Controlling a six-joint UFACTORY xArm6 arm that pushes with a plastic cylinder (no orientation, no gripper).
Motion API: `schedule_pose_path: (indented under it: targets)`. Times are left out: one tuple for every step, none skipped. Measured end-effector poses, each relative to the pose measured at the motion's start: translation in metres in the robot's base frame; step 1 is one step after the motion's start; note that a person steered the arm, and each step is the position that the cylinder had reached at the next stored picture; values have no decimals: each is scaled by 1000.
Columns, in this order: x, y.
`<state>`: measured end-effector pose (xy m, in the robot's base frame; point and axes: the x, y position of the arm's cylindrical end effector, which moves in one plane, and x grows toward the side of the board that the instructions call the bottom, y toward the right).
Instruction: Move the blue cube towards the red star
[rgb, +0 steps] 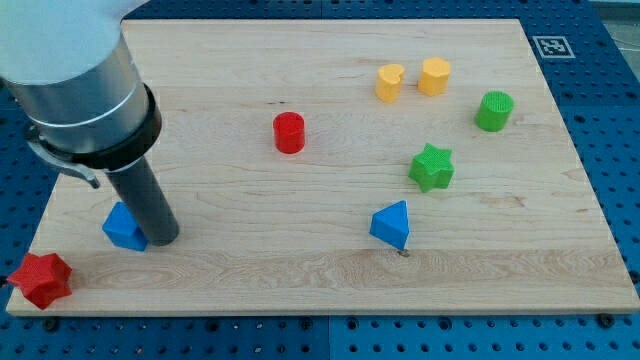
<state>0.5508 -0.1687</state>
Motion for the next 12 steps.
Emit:
schedule_pose_path:
  targets:
    - [0, -1]
    - [0, -1]
    - [-4, 1]
    - [-19, 3]
    - [-38, 3]
    - [-47, 3]
    - [-49, 0]
    - [-49, -15]
    - [-44, -42]
    - [-37, -65]
    - [-27, -70]
    - [-29, -62]
